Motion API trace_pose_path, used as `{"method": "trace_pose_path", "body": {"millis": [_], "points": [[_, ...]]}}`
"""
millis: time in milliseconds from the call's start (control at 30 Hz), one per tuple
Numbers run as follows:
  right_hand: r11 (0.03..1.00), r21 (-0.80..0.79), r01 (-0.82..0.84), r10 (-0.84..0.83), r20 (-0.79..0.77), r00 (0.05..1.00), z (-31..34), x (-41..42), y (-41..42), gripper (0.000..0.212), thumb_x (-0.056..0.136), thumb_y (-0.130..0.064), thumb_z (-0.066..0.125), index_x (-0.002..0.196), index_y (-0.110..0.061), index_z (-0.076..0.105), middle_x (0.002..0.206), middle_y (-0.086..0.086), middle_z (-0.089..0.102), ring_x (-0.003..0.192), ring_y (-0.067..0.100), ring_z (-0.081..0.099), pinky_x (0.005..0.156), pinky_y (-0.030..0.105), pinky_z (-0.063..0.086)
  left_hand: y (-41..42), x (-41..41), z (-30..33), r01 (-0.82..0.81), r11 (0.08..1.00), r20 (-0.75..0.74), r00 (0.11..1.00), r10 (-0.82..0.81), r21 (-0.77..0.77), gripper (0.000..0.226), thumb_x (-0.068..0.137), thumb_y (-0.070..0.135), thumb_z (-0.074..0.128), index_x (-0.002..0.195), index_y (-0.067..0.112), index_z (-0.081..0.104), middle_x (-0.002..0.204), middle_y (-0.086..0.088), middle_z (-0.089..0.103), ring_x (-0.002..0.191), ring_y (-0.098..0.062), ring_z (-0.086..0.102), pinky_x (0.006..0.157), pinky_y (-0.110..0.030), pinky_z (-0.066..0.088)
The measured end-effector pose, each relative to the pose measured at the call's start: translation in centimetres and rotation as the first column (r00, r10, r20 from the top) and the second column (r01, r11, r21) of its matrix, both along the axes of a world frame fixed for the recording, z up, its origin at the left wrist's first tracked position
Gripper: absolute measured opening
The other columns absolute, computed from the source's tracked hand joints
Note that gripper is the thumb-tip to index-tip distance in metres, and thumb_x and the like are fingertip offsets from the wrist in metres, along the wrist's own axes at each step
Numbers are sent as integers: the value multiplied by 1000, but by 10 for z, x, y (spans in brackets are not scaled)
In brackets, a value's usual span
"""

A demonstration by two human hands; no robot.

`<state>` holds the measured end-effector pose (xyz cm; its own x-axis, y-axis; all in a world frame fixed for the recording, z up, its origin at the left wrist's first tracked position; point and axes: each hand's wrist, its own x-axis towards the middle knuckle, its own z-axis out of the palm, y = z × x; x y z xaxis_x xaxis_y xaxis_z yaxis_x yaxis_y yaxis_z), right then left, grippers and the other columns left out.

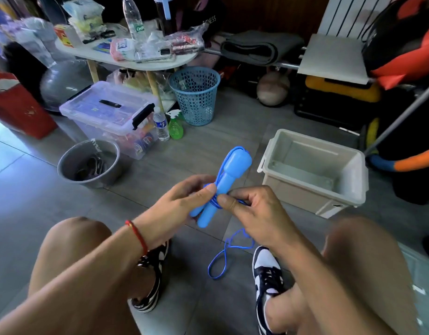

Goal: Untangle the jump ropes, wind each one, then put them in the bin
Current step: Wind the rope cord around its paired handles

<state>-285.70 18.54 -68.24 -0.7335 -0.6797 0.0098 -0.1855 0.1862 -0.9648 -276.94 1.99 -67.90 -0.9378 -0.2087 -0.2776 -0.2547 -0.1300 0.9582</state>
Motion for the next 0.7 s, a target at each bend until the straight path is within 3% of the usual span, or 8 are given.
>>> {"method": "trace_pose_path", "body": {"millis": [67,200,300,367,433,533,600,700], "points": [[998,5,-57,57,-29,998,-1,-3,2,20,91,-39,69,83,-25,80,60,4,54,63,9,42,58,36,39,-2,0,5,107,970,49,992,-120,220,45,91,37,61,124,6,65,99,-12,64,80,-21,54,67,-39,41],[997,73,5,3,-108,994,-5,-2,5,21,91,-40,71,81,-23,78,57,-3,58,56,14,47,58,33,43,0,0,-1,183,955,-9,983,-186,233,46,98,30,54,132,-1,56,111,-18,65,100,-34,67,81,-45,56],[962,231,147,-90,-241,966,-6,1,3,38,90,-51,69,74,-17,70,55,5,46,55,15,36,55,37,37,2,-6,-7,47,999,-27,999,-47,17,41,94,29,60,120,-3,59,91,-10,63,72,-24,60,66,-33,52],[909,373,188,-60,-327,943,-3,7,-1,48,95,-54,60,66,-17,49,53,1,39,59,22,38,57,39,35,4,-9,-12,-85,991,-46,996,81,-105,30,97,24,63,114,-1,62,83,-7,59,66,-18,51,58,-25,46],[845,499,194,31,-407,913,3,14,-4,44,101,-50,50,72,-20,38,60,-1,46,69,29,46,60,39,34,3,-13,-15,-218,964,-46,976,213,-152,18,101,16,60,111,1,64,82,-7,63,65,-18,47,54,-21,44],[772,592,230,160,-532,832,14,25,-6,19,106,-42,40,99,-24,42,88,1,68,90,32,65,63,36,30,-6,-19,-17,-328,924,-23,944,330,-197,17,102,15,58,108,1,66,77,-3,64,59,-18,43,51,-24,39],[756,585,294,229,-657,718,15,33,-6,14,100,-23,51,112,-20,44,83,0,70,79,27,70,54,34,26,-13,-21,-20,-337,911,-5,938,346,-240,21,97,25,63,104,6,68,75,-4,61,57,-18,43,53,-29,39],[744,547,384,285,-779,558,14,32,-5,30,66,-3,74,83,-18,54,46,-3,54,38,25,58,49,23,-3,-20,-21,-30,-279,831,51,937,344,-481,24,88,42,65,92,19,69,67,3,56,60,-20,47,59,-30,41]]}}
